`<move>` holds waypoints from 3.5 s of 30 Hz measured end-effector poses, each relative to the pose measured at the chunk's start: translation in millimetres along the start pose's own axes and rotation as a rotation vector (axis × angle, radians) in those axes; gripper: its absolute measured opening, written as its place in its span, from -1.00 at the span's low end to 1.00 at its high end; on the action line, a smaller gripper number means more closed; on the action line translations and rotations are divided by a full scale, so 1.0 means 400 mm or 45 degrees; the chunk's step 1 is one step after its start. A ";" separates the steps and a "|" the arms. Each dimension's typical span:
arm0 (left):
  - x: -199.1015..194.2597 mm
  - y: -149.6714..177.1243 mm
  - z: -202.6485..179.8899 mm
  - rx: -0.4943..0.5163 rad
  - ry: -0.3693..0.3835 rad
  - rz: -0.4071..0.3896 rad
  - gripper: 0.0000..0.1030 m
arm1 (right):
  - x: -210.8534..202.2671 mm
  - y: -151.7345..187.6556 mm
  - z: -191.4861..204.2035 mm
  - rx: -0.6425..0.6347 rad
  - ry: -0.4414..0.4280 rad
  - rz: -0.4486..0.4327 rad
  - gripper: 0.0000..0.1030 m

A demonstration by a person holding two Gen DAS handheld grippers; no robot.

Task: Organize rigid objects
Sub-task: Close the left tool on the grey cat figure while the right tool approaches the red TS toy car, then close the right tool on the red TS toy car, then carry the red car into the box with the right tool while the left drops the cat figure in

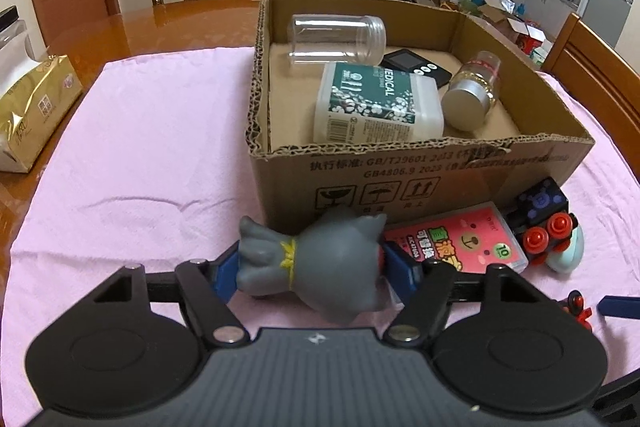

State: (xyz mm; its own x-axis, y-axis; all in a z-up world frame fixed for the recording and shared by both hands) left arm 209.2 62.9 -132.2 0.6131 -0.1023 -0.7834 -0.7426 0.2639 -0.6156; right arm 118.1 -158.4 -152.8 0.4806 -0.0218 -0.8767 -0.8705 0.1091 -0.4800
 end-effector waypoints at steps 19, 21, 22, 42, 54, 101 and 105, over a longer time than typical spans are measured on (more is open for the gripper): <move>-0.087 0.085 -0.033 0.208 0.014 0.076 0.46 | -0.003 0.003 0.011 -0.002 -0.004 0.005 1.00; -0.087 0.086 -0.031 0.202 0.014 0.071 0.49 | -0.005 0.009 0.024 -0.020 -0.016 0.000 1.00; -0.087 0.085 -0.029 0.200 0.013 0.069 0.50 | -0.006 0.011 0.030 -0.026 -0.025 -0.005 1.00; -0.083 0.084 -0.012 0.253 0.087 0.070 0.43 | -0.017 -0.017 0.066 -0.003 -0.013 -0.046 0.11; -0.106 0.061 -0.002 0.328 0.139 0.137 0.40 | -0.036 -0.027 0.065 -0.111 -0.098 0.015 0.10; 0.018 -0.461 0.020 0.343 0.004 0.009 0.49 | -0.148 -0.410 -0.004 -0.236 -0.320 -0.189 1.00; 0.014 -0.465 0.025 0.331 -0.039 -0.043 0.94 | -0.153 -0.404 -0.015 -0.213 -0.302 -0.189 1.00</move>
State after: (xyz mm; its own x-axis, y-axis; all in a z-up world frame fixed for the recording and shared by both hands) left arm 353.4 22.7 -21.2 0.6469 -0.0872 -0.7575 -0.6298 0.4989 -0.5953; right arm 228.9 -180.6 -21.9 0.5976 0.2093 -0.7740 -0.7851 -0.0432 -0.6179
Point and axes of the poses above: each gripper's, at about its wrist camera, not at the fingertips, and x roughly the way its jaws point, z to its left, y to its underside, the point moved 3 cm from there along x, roughly the way its jaws point, and after that the axes turned 13 degrees about x, right-handed, at the moved point
